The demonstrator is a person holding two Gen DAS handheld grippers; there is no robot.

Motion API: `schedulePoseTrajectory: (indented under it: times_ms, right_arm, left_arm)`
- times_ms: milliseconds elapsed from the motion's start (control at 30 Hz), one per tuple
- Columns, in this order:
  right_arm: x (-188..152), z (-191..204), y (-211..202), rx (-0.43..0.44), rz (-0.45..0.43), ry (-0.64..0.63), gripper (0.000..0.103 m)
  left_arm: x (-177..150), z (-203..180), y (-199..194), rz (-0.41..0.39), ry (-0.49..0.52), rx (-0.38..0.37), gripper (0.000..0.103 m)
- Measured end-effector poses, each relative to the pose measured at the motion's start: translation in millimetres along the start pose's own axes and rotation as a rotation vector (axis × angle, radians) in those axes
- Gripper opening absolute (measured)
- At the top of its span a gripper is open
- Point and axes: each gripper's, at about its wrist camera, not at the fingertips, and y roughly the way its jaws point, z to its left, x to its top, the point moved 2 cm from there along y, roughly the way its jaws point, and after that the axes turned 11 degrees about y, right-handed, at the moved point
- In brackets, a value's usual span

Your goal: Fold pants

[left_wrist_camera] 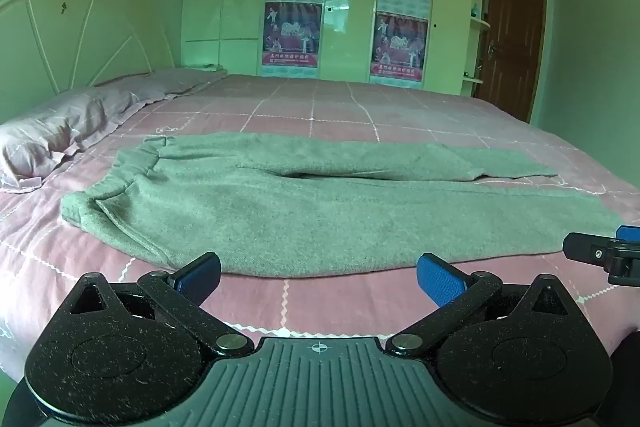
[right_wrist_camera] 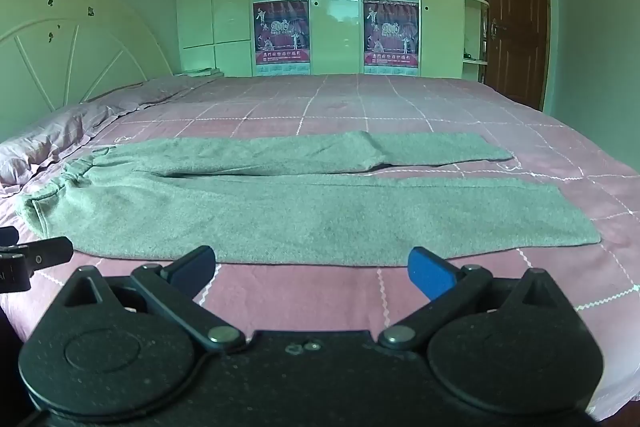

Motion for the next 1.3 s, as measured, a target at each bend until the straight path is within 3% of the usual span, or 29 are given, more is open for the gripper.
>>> schedulePoseTrajectory:
  times_ms: [1300]
  right_arm:
    - [-1.1,0.0,2.5,-0.004,0.011,0.006,0.097]
  left_arm:
    - [-2.6,-3.0,-0.9,0.007,0.025,-0.009,0.103]
